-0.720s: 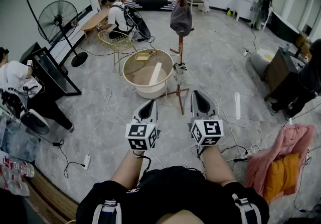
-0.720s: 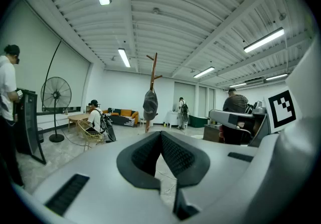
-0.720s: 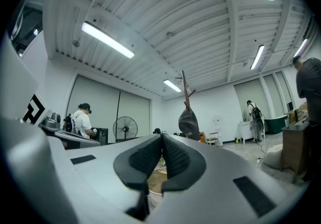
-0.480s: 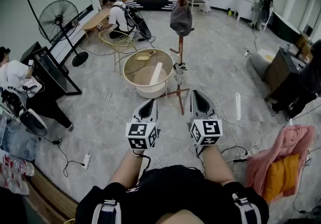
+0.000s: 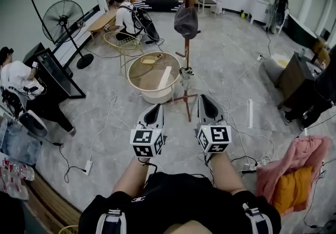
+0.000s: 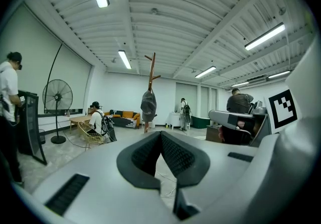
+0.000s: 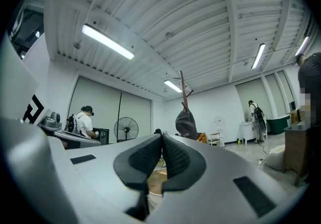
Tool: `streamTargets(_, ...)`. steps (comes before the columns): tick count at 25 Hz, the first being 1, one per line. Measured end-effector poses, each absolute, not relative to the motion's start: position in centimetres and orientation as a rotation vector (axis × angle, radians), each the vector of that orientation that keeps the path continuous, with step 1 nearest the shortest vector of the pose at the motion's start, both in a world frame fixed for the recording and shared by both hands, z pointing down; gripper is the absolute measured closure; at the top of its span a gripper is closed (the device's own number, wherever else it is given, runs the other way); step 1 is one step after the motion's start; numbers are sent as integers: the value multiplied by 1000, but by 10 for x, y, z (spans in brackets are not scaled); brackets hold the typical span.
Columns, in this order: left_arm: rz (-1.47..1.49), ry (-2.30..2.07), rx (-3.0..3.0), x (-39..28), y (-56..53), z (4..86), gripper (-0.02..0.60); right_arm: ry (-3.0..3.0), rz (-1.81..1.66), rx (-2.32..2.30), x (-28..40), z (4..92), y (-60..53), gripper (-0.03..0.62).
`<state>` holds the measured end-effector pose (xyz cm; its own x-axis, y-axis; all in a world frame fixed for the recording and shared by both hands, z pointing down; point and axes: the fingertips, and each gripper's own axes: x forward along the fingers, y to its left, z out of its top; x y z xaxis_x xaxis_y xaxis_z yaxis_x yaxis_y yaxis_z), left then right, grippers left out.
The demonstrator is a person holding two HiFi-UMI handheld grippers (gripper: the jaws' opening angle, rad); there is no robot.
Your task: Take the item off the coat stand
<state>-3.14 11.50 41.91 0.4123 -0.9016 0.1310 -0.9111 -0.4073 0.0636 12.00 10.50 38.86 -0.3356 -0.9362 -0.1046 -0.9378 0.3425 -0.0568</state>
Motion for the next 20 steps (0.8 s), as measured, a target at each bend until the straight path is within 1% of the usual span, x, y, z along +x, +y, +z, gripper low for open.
streamTargets(9, 142, -1664, 2482, 3, 105, 443, 564, 2484, -30, -1717, 162, 405, 83, 577)
streamTargets(15, 112, -1681, 2498, 7, 55, 438, 563, 2493, 4, -1709, 161, 403, 36, 577)
streamTargets(20, 86, -1653, 2497, 5, 1, 454, 563, 2501, 27, -1729, 155, 413, -13, 577)
